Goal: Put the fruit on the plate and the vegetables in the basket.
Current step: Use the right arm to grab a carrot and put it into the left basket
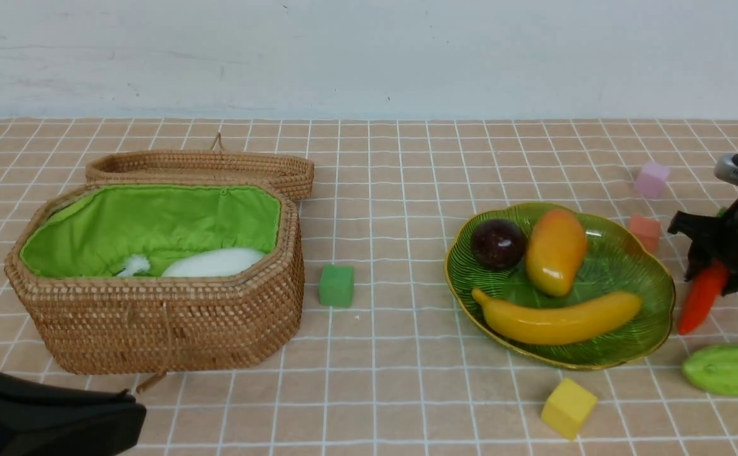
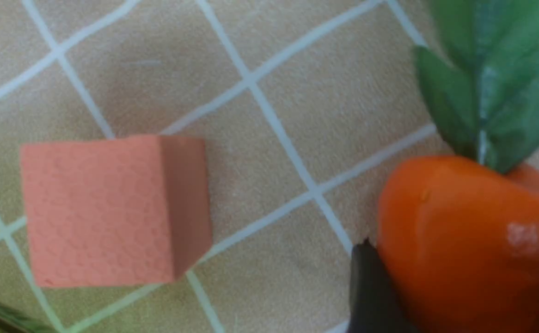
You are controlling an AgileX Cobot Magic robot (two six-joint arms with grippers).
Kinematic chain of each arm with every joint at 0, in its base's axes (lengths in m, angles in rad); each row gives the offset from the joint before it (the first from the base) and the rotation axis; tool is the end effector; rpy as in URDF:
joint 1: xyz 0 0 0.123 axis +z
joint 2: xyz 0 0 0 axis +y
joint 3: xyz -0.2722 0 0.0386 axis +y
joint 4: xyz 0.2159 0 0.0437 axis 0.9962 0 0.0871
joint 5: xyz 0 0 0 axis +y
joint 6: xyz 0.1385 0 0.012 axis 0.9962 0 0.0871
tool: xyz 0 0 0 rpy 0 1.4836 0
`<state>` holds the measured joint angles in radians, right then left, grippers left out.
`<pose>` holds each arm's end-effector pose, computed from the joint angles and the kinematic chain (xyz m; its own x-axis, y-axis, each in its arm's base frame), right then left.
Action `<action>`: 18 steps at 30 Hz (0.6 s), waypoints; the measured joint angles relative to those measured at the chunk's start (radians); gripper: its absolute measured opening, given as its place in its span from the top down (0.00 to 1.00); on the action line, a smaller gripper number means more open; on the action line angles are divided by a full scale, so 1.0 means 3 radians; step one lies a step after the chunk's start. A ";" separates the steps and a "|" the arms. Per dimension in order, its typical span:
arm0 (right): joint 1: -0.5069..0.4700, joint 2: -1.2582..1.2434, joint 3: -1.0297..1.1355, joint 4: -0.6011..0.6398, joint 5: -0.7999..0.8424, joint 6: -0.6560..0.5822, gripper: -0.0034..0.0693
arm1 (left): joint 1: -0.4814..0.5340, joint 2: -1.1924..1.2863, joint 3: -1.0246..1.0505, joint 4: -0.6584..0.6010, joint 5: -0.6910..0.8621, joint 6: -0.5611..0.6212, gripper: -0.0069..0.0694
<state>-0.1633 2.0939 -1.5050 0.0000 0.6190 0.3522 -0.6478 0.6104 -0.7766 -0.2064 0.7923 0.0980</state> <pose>0.4278 -0.0705 0.1307 -0.7778 0.4778 -0.4083 0.4591 0.8756 0.1501 0.0862 -0.0907 0.3201 -0.4349 0.2696 -0.8592 0.6774 0.7266 -0.1149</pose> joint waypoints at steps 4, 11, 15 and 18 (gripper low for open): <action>0.0004 -0.0218 -0.0183 -0.0109 0.0241 -0.0174 0.45 | 0.0000 0.0000 0.0000 0.0226 0.0078 -0.0274 0.92; 0.0707 -0.1206 -0.0381 0.0869 0.0501 -0.1483 0.45 | 0.0000 -0.0012 0.0000 0.1146 0.0308 -0.1305 0.92; 0.1381 -0.1310 -0.0423 0.1844 0.0493 -0.2608 0.45 | 0.0000 -0.0082 0.0000 0.1572 0.0391 -0.1777 0.92; 0.2111 -0.1104 -0.0536 0.2833 0.0294 -0.3857 0.45 | 0.0000 -0.0167 0.0000 0.1907 0.0517 -0.2173 0.92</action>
<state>0.4699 1.7627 -1.6657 0.8499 0.7072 -0.8050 -0.6478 0.5604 -0.7766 0.3657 0.9475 -0.5539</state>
